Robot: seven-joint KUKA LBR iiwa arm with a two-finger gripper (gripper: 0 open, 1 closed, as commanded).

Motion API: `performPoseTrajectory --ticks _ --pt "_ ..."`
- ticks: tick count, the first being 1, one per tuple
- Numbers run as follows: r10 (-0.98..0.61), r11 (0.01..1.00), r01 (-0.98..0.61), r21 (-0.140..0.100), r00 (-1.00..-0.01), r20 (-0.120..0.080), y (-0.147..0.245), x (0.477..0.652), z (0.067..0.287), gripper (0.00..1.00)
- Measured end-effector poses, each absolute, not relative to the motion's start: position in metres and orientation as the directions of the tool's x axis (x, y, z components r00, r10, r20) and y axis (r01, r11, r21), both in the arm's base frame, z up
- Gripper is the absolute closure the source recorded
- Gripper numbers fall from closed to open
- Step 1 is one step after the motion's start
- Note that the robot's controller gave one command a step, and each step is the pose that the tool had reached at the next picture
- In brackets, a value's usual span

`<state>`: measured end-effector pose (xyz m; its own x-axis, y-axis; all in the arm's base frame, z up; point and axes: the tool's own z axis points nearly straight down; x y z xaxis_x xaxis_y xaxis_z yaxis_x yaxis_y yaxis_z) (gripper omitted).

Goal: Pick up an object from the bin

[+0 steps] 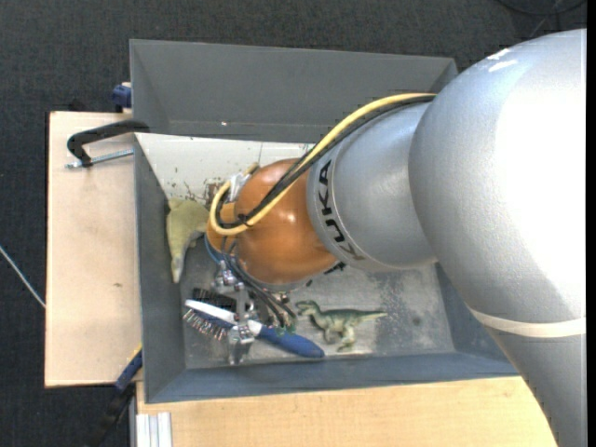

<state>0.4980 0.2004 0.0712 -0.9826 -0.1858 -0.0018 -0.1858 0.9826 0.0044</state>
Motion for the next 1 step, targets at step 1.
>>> performPoseTrajectory --ticks 1 --pt "-0.18 0.984 -0.18 0.006 -0.984 -0.015 0.1999 0.5021 0.0747 1.0"
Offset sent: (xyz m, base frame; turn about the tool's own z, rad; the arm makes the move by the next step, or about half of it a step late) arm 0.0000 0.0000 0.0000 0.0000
